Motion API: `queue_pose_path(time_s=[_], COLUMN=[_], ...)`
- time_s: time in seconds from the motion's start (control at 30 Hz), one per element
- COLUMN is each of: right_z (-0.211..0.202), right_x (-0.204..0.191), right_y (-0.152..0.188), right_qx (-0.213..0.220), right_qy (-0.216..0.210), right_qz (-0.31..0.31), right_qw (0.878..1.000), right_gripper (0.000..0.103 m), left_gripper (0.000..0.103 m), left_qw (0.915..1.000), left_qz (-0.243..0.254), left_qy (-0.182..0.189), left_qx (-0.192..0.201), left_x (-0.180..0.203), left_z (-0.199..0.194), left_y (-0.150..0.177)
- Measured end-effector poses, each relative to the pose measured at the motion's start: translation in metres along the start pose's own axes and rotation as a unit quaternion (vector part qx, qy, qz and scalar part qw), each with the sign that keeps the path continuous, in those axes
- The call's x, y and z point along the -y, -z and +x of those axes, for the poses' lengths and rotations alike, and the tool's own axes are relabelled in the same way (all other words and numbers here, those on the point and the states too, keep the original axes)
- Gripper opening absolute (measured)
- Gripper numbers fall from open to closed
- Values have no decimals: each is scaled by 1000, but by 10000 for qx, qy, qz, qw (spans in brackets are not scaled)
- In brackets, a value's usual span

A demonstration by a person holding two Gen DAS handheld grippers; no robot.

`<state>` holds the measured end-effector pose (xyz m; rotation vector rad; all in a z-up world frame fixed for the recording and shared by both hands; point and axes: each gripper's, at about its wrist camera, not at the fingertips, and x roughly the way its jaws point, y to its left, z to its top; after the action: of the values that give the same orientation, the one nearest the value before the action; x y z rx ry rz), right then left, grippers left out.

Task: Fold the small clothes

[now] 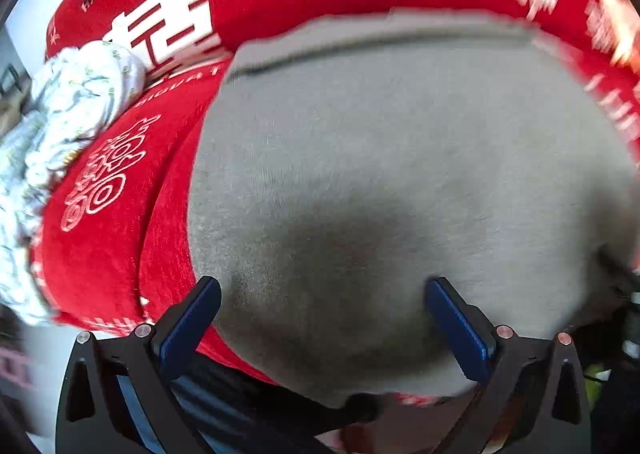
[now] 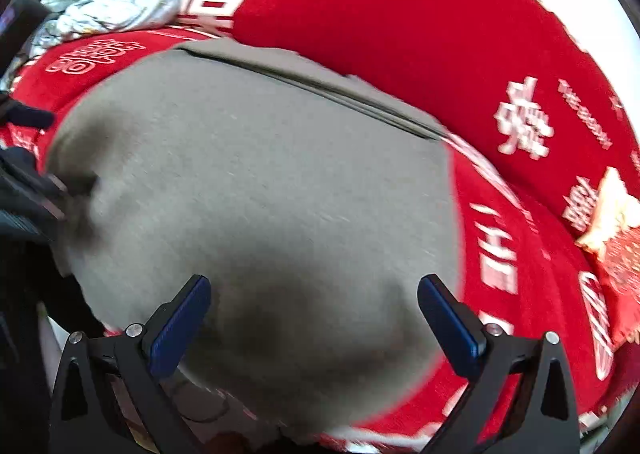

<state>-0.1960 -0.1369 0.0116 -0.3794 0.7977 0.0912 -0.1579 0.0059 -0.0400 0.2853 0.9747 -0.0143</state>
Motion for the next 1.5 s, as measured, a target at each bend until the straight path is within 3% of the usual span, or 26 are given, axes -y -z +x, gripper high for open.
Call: queue_pose_path(time_s=[0.07, 0.13, 0.2, 0.27, 0.33, 0.4, 0.5, 0.63, 0.7, 0.73, 0.8, 0.83, 0.9, 0.93, 1.03, 1.13, 1.27, 1.37, 1.43, 1.47, 1.5], right_z=[18, 17, 15, 9, 5, 1, -3, 8, 12, 12, 7, 5, 1, 1, -4, -18, -35, -35, -31, -31, -31], right_x=[-2, 11, 21, 35, 49, 68, 81, 75, 73, 73, 73, 73, 73, 75, 81, 95, 103, 108, 108, 107, 105], right_y=[2, 8, 19, 31, 41, 49, 51, 48, 52, 51, 51, 52, 54, 55, 55, 48, 34, 25, 24, 25, 27], right_qx=[-306, -205, -370, -449, -556, -577, -534, -775, -873, -879, -863, -882, -959, -1010, -937, -625, -252, -87, -120, -122, -131], right_qy=[-123, -290, -155, -130, -4, -311, -452, -687, -851, -772, -751, -750, -946, -970, -1174, -1607, -1729, -1719, -1749, -1754, -1743], right_qz=[5, 232, 218, 392, 684, 1119, 1467, 1485, 1615, 1594, 1599, 1613, 1679, 1715, 1833, 2197, 2272, 2378, 2439, 2418, 2373], right_qw=[9995, 9991, 9990, 9981, 9961, 9916, 9867, 9835, 9793, 9803, 9805, 9801, 9766, 9752, 9715, 9602, 9580, 9559, 9538, 9543, 9556], right_gripper=[103, 102, 103, 103, 103, 103, 103, 103, 97, 93, 74, 58, 10, 10, 10, 10, 10, 10, 10, 10, 10], left_gripper=[103, 103, 103, 103, 103, 103, 103, 103, 102, 98, 65, 54, 12, 7, 7, 7, 7, 7, 7, 23, 76], left_qw=[9999, 10000, 9999, 9964, 9863, 9771, 9714, 9785, 9794, 9801, 9819, 9819, 9828, 9804, 9765, 9755, 9786, 9759, 9652, 9603, 9546], left_qz=[-36, 38, -138, -715, -1286, -1573, -1421, -881, -774, -732, -710, -723, -749, -814, -1024, -1113, -1051, -1329, -1597, -1659, -1749], left_qy=[33, -11, -33, 383, 933, 1270, 1559, 1346, 1318, 1303, 1295, 1312, 1281, 1448, 1732, 1873, 1740, 1720, 2065, 2215, 2330], left_qx=[117, 71, -41, -262, -445, -668, -1094, -1291, -1317, -1306, -1190, -1155, -1101, -1064, -774, -293, 305, 205, -167, -352, -616], left_x=[-3, -8, -25, -52, -76, -85, -68, -34, -26, -23, -22, -24, -28, -32, -44, -51, -56, -72, -75, -76, -75], left_z=[-4, -6, -3, 0, 3, 10, 24, 34, 35, 34, 27, 21, 13, 7, -11, -37, -61, -55, -42, -33, -21], left_y=[4, 11, 17, 24, 32, 39, 44, 41, 41, 41, 40, 41, 44, 46, 44, 31, 8, 1, 13, 21, 32])
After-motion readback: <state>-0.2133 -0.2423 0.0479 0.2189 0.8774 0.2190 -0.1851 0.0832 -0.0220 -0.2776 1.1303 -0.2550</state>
